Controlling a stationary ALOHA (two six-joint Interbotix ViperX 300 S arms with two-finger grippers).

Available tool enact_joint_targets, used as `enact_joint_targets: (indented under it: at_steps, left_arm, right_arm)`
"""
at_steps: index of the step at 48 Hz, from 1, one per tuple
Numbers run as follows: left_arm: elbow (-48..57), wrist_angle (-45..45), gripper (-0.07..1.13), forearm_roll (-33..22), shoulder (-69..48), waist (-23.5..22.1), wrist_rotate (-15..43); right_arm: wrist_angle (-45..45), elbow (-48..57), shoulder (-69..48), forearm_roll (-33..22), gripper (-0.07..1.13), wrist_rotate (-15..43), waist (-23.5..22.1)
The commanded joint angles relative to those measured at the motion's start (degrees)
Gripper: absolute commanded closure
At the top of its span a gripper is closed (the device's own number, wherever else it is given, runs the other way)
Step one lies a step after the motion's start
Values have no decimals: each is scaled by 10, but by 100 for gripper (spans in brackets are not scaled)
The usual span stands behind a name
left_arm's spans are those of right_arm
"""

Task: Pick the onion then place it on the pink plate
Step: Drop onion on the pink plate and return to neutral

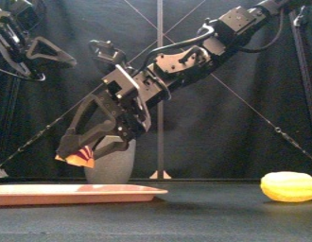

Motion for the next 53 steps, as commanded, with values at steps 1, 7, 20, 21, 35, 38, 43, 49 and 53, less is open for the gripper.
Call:
enact_joint_targets:
  at_steps: [1, 7, 20, 21, 35, 38, 43, 49, 53]
  left_arm:
    - [-7, -4, 103, 1, 1, 3, 1]
    - [-8, -4, 103, 0, 1, 3, 0]
    - [-7, -4, 103, -1, 1, 2, 0]
    - [-7, -4, 103, -1, 1, 3, 0]
    - [-7, -4, 103, 0, 1, 3, 0]
    - [-6, -4, 103, 0, 2, 3, 0]
    - [-4, -4, 103, 0, 1, 4, 0]
    - [-3, -4, 103, 1, 1, 4, 1]
    - [-3, -4, 103, 1, 0, 5, 1]
  right_arm:
    - [0, -11, -14, 3, 11, 1, 1]
    - [0, -11, -15, 7, 5, 1, 1]
    - [-4, 6, -46, -1, 5, -1, -1]
    - [-4, 11, -52, -2, 5, -1, -1]
    - [-127, 157, -219, -33, 5, -4, -23]
    - [-168, 191, -251, -42, 5, -4, -30]
    - [-218, 241, -293, -60, 5, -4, -46]
    - [-231, 274, -313, -71, 5, -2, -62]
    - [-236, 286, -323, -73, 5, -2, -69]
